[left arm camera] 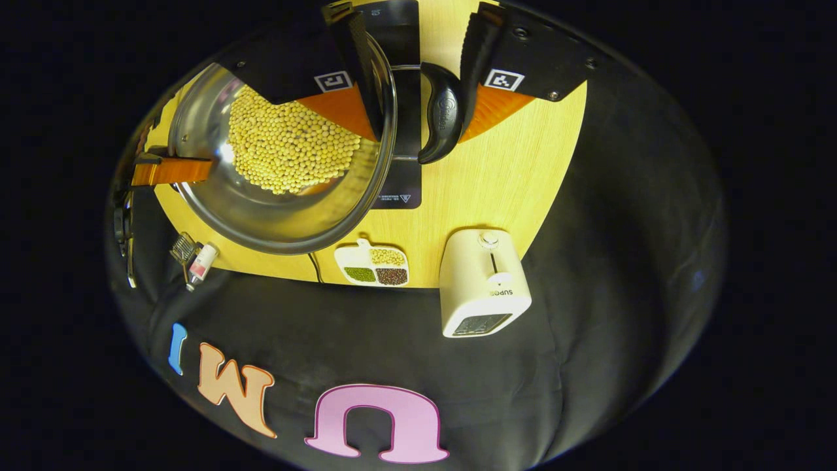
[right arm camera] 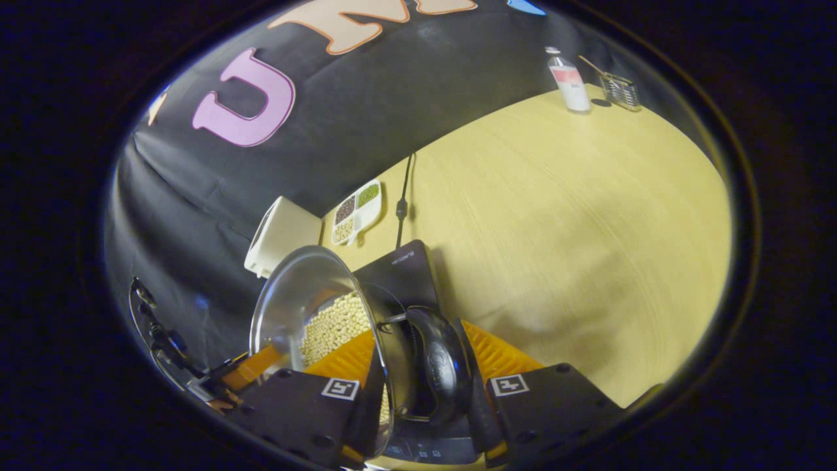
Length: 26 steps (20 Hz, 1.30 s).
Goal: First push the handle of the pot to place it horizontally, then grasp the pot with both hands and set it on the induction cooktop.
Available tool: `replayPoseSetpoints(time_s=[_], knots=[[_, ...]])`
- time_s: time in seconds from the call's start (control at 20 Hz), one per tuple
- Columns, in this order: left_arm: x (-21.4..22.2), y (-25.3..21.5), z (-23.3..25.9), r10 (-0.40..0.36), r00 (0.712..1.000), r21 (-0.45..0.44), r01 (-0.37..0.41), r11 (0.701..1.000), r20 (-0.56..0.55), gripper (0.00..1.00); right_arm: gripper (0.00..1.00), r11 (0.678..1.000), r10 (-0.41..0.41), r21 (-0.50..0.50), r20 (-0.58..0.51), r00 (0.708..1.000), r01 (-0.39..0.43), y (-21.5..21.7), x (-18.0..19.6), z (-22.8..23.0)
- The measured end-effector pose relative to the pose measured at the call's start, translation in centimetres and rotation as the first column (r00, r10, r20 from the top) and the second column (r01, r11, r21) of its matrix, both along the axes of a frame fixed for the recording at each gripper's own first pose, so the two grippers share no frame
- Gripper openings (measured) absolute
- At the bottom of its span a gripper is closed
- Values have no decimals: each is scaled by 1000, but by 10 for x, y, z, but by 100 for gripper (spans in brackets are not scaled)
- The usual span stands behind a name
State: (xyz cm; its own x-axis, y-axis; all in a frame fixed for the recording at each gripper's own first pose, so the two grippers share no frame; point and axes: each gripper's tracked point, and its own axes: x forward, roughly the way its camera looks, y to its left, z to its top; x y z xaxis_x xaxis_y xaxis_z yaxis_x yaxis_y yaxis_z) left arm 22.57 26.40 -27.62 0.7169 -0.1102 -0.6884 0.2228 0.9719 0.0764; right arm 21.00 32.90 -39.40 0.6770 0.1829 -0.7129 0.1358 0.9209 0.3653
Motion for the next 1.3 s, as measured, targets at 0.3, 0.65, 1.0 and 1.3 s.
replayPoseSetpoints(time_s=[0.3, 0.65, 1.0, 1.3], knots=[[9, -2, -12, 12, 999, 2, -12, 1000, -33, 59, 51, 999, -14, -35, -11, 1000, 13, -3, 8, -13], [16, 0, -16, 15, 1000, 17, -15, 1000, -21, 64, 51, 1000, -8, -23, -4, 1000, 8, 1, 13, -17], [15, 10, -11, 143, 989, -30, -142, 989, 29, 81, 80, 1000, -29, 0, 60, 998, 29, 3, 20, 1], [14, 18, 27, 219, 962, -54, -213, 976, 165, 96, 99, 992, -62, -93, 218, 974, 84, -34, 21, 45]])
